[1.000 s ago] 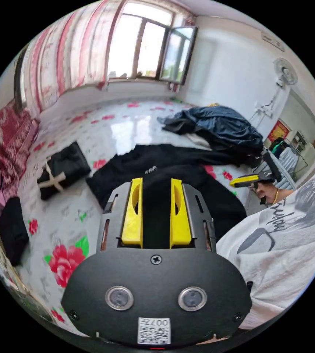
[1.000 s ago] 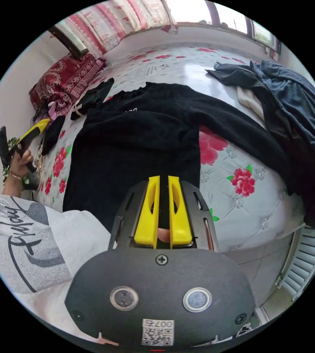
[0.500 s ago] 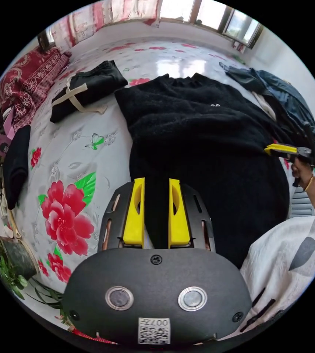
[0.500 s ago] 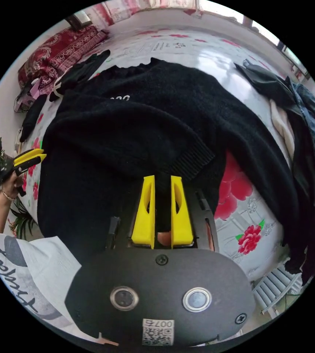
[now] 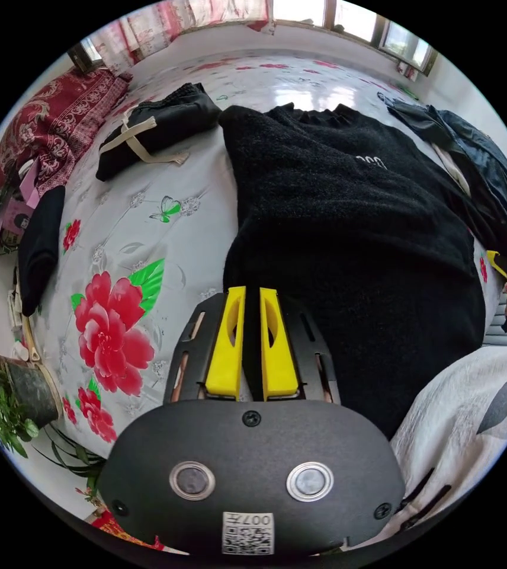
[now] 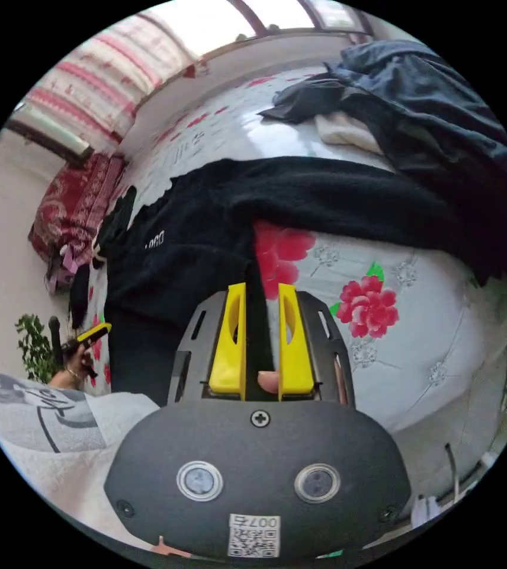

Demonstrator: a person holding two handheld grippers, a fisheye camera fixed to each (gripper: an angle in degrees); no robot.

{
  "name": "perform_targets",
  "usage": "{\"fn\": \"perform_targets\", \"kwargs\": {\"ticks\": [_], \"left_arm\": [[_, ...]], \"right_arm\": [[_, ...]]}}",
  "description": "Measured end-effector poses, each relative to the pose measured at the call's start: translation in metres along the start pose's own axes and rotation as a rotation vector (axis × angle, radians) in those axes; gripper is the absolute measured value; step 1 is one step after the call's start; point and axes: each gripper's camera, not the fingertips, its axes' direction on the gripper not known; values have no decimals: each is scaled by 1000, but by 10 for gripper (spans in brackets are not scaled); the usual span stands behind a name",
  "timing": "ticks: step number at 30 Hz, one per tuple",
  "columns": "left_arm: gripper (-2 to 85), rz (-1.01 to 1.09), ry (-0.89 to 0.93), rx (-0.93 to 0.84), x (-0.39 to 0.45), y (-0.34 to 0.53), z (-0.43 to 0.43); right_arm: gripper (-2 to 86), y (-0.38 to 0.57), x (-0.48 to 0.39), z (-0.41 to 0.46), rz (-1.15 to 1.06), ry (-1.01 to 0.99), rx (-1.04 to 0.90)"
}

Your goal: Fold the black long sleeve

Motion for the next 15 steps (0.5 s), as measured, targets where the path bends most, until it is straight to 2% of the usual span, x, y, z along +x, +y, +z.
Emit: {"fn": "perform_targets", "kwargs": {"ticks": [4, 7, 11, 15], "left_arm": [[-1, -68, 72, 14, -8, 9, -13], [-6, -131, 86, -12, -15, 20, -17], [-7, -210, 79, -79, -22, 37, -16], [-7, -261, 57, -113, -26, 47, -19]], "right_arm": [[81, 6, 122, -46, 492, -53, 283], [90, 21, 176, -48, 686, -115, 399], [90, 15, 188, -25, 698, -213, 418], [70, 6, 172, -7, 731, -214, 446]]}}
